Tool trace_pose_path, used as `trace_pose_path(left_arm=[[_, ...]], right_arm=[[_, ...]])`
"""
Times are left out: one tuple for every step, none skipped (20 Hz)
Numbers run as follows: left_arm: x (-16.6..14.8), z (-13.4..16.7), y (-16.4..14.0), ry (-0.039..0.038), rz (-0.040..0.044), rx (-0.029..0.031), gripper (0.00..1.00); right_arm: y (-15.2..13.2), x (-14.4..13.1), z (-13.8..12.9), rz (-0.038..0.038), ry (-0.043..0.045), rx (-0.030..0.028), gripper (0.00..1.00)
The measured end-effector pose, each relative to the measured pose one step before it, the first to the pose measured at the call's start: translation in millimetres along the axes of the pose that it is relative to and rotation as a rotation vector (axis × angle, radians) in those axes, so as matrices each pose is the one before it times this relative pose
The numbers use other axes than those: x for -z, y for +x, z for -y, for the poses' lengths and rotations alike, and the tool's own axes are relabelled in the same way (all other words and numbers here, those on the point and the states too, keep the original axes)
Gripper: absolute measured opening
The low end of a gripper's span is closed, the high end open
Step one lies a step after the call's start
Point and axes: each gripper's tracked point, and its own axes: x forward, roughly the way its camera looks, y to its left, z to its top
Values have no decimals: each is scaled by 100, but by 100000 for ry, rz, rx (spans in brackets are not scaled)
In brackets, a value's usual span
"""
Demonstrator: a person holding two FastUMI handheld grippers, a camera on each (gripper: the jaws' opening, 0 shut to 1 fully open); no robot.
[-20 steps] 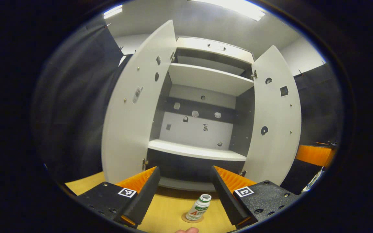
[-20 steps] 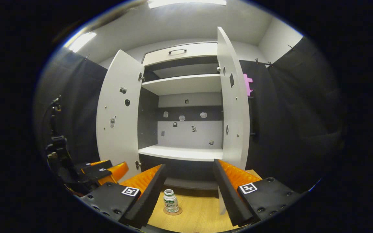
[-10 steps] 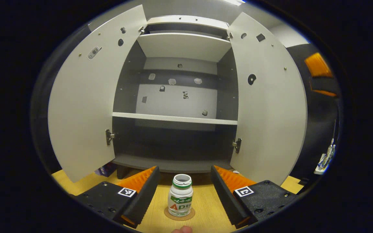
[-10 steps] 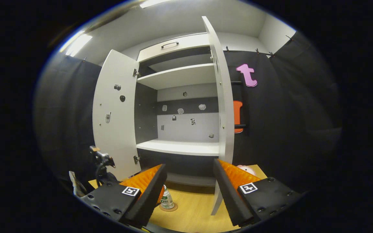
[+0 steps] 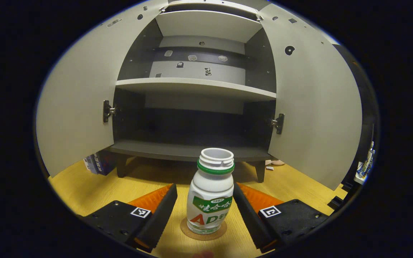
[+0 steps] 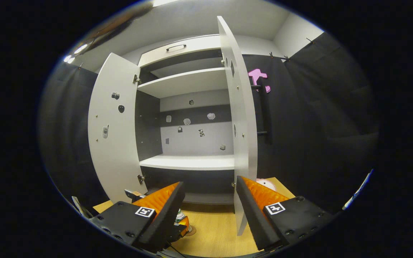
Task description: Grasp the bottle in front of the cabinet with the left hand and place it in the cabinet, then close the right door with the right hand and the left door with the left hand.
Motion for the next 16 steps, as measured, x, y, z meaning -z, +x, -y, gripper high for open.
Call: trace_pose_path(left_arm=[[437, -101, 183, -368, -417, 1146, 95], [375, 81, 46, -150, -579, 1416, 95], [164, -135, 20, -28, -140, 921, 95], [126, 59, 21, -6, 135, 1015, 95], [152, 232, 2, -119, -89, 2000, 95], [255, 393, -59, 192, -1273, 2895, 93], [272, 165, -77, 1180, -1824, 1256, 88], [-293, -258, -282, 1208, -76, 1, 74], [-272, -169, -394, -18, 26, 628, 72], [-640, -12, -479, -401, -157, 703, 71], [-871, -154, -604, -130, 730, 474, 71], [-1096, -113, -633, -95, 1057, 760, 71], [-1080, -130, -746, -1041, 1381, 515, 70], [-995, -161, -648, -1958, 1042, 17, 70], [-941, 98, -537, -1885, 715, 893, 70], [-1131, 45, -619, -648, 974, 495, 70]], right_arm=[[-87, 119, -124, -279, 22, 925, 96], [-14, 7, -93, -112, -139, 990, 96], [-28, 30, -53, 194, -183, 883, 96], [64, 39, -187, 15, -205, 205, 96], [-1, 88, -156, -155, -189, 31, 95], [111, 112, -176, -196, -90, -223, 95], [42, 5, -191, -151, 61, -607, 95], [94, 37, -148, -40, 31, -685, 96], [103, -27, -191, 58, 38, -749, 96], [95, -62, -83, 251, -15, -623, 96], [74, -31, -114, 269, -110, -580, 96], [123, 3, -31, 320, -103, -466, 96], [135, 0, -78, 249, 16, -457, 96], [129, 100, -78, 236, 170, -518, 96], [135, 13, -105, 41, 325, -601, 96], [75, 126, -126, -228, 405, -687, 95]])
